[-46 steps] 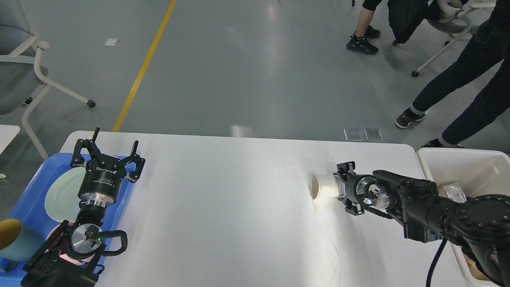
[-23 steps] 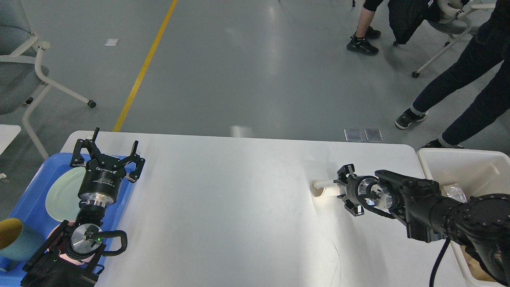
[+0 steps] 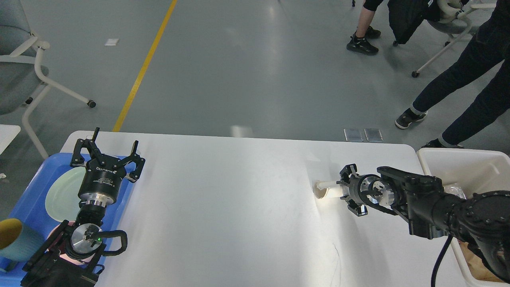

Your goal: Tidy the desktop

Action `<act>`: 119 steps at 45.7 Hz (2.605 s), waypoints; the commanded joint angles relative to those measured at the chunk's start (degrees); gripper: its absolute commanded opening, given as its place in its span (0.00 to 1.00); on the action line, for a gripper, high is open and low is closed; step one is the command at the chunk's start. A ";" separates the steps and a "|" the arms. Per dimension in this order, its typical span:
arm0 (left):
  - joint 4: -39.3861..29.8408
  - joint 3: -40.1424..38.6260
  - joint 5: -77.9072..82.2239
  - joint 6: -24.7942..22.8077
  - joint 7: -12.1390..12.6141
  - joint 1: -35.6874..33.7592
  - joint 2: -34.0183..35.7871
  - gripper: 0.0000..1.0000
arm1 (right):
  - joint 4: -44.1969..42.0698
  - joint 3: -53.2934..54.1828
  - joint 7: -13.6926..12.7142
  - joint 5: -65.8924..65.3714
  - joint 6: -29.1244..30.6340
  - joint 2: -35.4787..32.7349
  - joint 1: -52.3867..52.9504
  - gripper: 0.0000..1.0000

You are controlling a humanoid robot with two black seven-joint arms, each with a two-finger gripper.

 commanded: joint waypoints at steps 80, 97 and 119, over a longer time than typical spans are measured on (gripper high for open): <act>0.00 0.00 -0.01 0.00 0.00 0.12 -0.01 0.96 | -5.95 -25.14 15.02 -34.55 9.26 -26.96 -11.44 0.00; 0.00 0.00 -0.01 0.00 -0.09 0.03 0.08 0.96 | -19.25 -24.87 14.93 -34.37 -5.07 -15.08 -25.26 0.00; 0.00 0.00 -0.01 0.00 0.00 0.03 -0.01 0.96 | -19.25 -24.69 14.76 -34.28 -5.51 -13.85 -25.87 0.00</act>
